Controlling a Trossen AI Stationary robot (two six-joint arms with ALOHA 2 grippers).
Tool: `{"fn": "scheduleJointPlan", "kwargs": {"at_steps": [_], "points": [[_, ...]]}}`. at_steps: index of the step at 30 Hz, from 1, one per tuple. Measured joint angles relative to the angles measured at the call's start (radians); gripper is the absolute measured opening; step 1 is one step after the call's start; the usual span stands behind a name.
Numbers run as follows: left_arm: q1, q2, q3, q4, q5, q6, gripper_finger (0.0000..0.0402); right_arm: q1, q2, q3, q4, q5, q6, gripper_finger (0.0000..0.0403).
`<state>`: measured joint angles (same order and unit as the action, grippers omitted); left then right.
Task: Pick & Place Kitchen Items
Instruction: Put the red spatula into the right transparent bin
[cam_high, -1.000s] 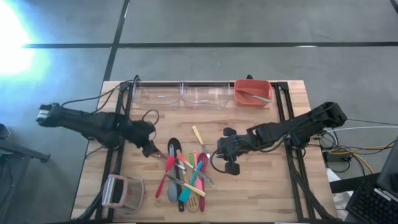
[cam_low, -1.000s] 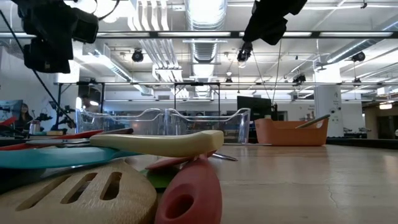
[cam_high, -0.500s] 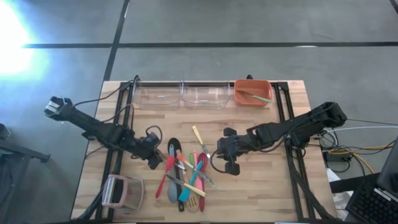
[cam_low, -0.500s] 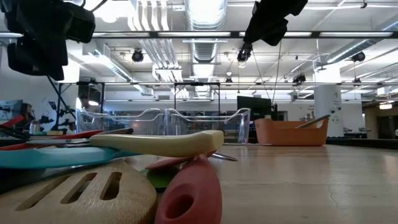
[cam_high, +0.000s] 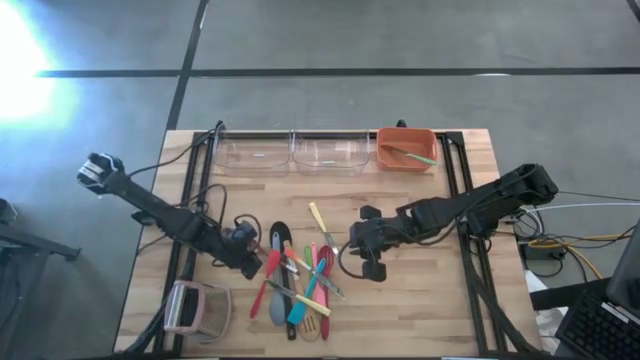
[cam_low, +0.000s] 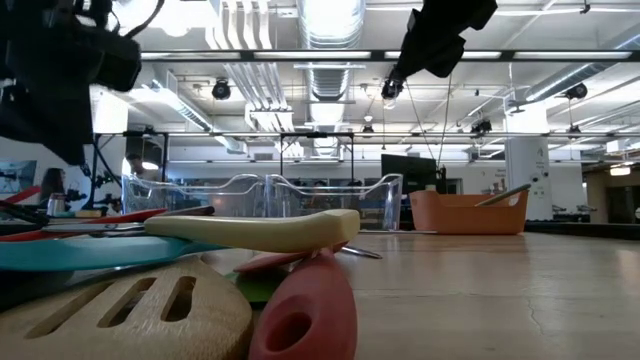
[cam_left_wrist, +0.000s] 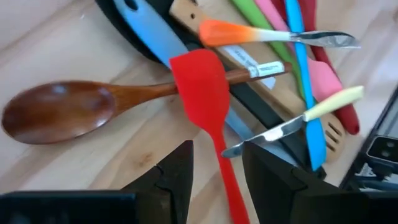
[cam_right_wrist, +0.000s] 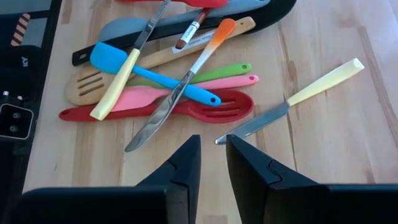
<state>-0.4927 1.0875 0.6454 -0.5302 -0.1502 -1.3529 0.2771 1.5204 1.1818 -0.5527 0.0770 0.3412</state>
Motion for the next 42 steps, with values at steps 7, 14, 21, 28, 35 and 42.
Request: {"fn": "scheduleJointPlan", "kwargs": {"at_steps": [7, 14, 21, 28, 35, 42], "points": [[0.0, 0.042, -0.062, 0.158, 0.044, -0.008, 0.0143, 0.0, 0.0, -0.005, 0.002, 0.0, 0.0, 0.0085], [0.0, 0.083, -0.084, 0.209, 0.064, -0.015, 0.0199, 0.0, 0.0, -0.006, 0.003, 0.0, 0.0, 0.0089], [0.0, 0.115, -0.086, 0.209, 0.089, -0.034, 0.0235, 0.0, 0.0, -0.006, 0.006, 0.0, -0.001, 0.008], [0.01, 0.124, -0.096, 0.232, 0.088, -0.034, 0.0232, 0.0, 0.0, -0.006, 0.01, 0.001, -0.004, 0.0081], [0.03, 0.168, -0.098, 0.271, 0.084, -0.033, 0.0232, 0.0, 0.0, -0.006, 0.01, 0.001, -0.004, 0.0091], [0.04, 0.215, -0.098, 0.301, 0.082, -0.033, 0.0232, 0.0, 0.0, -0.008, 0.011, 0.001, -0.004, 0.0082]]}}
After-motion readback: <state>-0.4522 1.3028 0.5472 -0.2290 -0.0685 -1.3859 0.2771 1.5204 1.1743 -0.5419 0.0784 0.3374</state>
